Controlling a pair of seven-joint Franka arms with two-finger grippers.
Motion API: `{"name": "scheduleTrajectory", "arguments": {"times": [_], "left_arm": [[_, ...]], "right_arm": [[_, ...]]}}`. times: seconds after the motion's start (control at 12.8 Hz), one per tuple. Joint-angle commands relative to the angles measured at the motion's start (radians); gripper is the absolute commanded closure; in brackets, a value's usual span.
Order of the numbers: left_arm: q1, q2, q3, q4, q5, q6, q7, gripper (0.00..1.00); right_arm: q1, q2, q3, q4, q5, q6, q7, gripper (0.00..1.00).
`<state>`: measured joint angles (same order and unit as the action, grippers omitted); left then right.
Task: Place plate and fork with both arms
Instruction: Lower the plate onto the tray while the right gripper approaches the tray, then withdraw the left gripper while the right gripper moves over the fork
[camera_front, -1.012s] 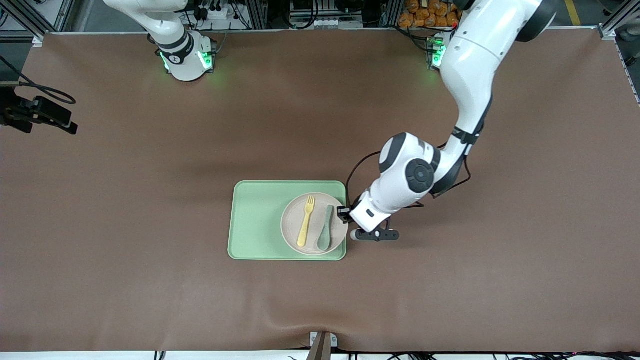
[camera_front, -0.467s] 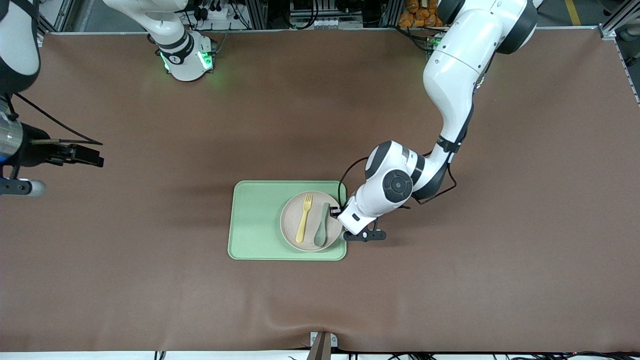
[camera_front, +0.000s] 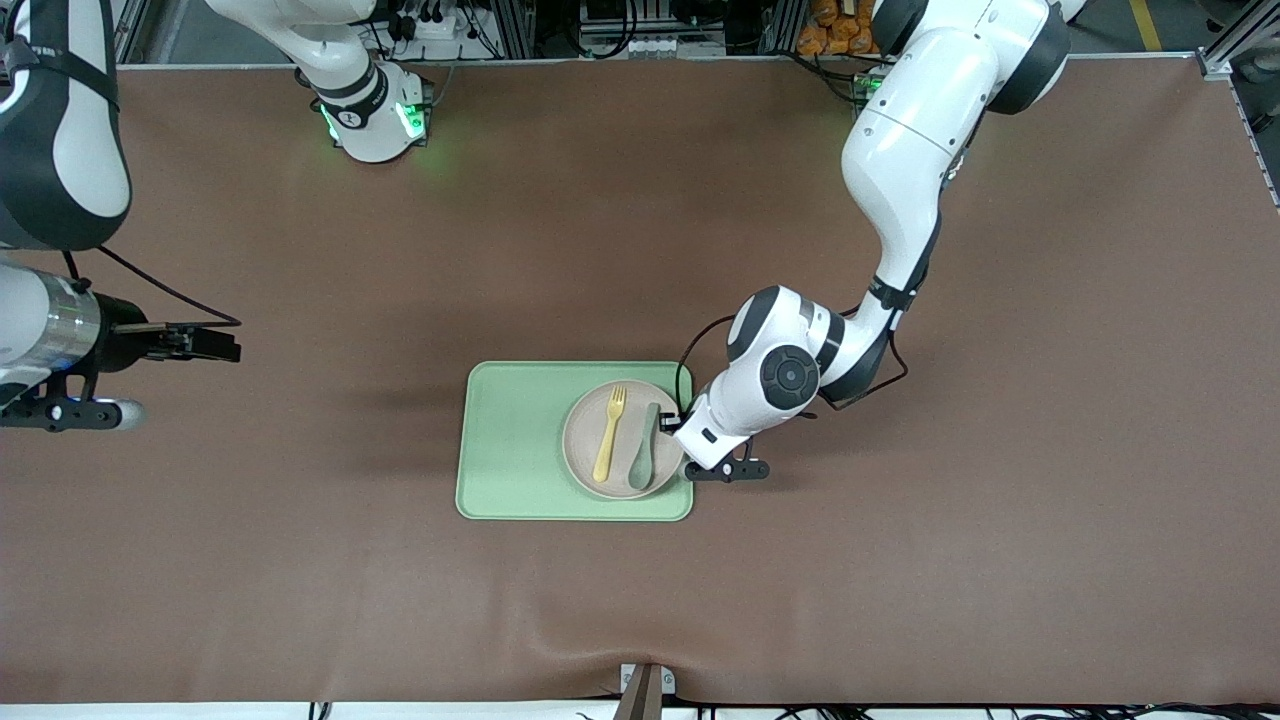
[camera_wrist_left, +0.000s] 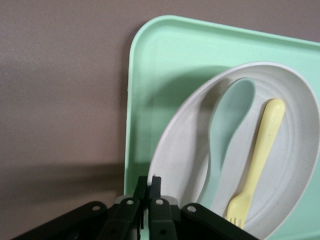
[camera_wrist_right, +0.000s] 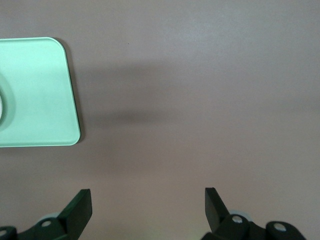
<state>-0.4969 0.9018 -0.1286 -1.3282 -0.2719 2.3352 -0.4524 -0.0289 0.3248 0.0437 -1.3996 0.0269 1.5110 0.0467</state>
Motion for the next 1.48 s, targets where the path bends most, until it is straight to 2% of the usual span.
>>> {"name": "scheduleTrajectory", "arguments": {"times": [0.0,0.31,0.39,0.55,0.78,0.93,1.17,1.25,1.4], "left_arm": [[-0.011,0.037,0.001,0.038,-0.058,0.024,-0.008,1.0],[-0.017,0.057,0.001,0.037,-0.108,0.082,-0.008,1.0],[-0.023,0.054,0.001,0.037,-0.11,0.087,-0.011,0.86],[-0.025,0.045,0.004,0.034,-0.108,0.087,-0.012,0.0],[-0.02,-0.009,0.014,0.034,-0.096,0.076,-0.057,0.0],[0.0,-0.084,0.033,0.027,-0.098,0.034,-0.071,0.0],[0.014,-0.239,0.116,0.012,-0.055,-0.142,-0.069,0.0],[0.029,-0.31,0.141,0.009,0.021,-0.251,-0.069,0.0],[0.101,-0.394,0.142,0.01,0.11,-0.374,-0.059,0.0]], "right_arm": [[0.037,0.019,-0.001,0.011,-0.004,0.011,0.001,0.0],[0.075,0.055,0.001,0.013,0.013,0.089,0.005,0.0],[0.098,0.069,0.001,0.013,0.01,0.118,0.013,0.0],[0.132,0.091,0.001,0.016,0.008,0.15,0.089,0.0],[0.196,0.14,0.001,0.048,0.001,0.201,0.159,0.0],[0.221,0.166,0.001,0.054,0.004,0.215,0.24,0.0],[0.29,0.236,0.001,0.092,0.002,0.323,0.327,0.0],[0.329,0.3,0.001,0.164,0.001,0.327,0.355,0.0],[0.371,0.367,-0.001,0.23,-0.001,0.34,0.395,0.03]]}}
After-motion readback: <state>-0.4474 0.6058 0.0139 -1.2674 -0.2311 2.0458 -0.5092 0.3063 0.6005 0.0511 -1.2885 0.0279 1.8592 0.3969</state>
